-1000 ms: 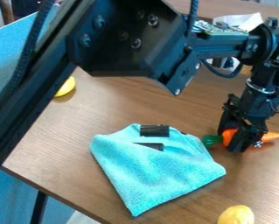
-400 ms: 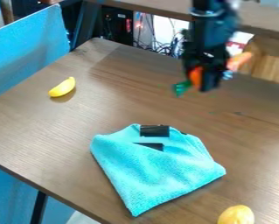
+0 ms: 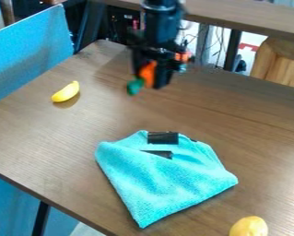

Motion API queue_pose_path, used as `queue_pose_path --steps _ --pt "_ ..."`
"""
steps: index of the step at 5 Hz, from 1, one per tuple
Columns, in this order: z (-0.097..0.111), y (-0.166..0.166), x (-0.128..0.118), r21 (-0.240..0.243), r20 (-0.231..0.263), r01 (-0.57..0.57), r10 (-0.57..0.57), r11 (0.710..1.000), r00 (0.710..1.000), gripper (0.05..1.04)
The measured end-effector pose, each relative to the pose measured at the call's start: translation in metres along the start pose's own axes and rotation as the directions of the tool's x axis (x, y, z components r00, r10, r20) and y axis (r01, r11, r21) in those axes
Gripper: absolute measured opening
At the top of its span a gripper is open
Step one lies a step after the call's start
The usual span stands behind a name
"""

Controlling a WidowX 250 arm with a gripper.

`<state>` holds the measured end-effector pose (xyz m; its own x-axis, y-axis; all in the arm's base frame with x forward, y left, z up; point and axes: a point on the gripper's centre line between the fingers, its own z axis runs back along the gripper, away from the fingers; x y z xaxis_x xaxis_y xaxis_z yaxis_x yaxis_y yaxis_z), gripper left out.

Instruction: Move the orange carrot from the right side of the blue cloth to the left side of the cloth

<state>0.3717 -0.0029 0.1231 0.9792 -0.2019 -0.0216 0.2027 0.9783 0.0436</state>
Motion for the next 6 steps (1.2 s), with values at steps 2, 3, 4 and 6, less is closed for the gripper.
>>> queue_pose_path --steps 2,3,4,6 --pt "-0.038 0.043 -0.036 0.089 -0.193 -0.155 0.169 0.984 0.966 0.617" --pt "-0.060 0.064 -0.051 0.045 -0.189 -0.205 0.210 0.978 0.959 0.617" --pt "-0.089 0.074 -0.068 -0.055 -0.158 -0.242 0.231 0.969 0.960 0.617" --pt "-0.096 0.096 -0.082 -0.053 -0.145 -0.314 0.304 0.948 0.942 0.617"
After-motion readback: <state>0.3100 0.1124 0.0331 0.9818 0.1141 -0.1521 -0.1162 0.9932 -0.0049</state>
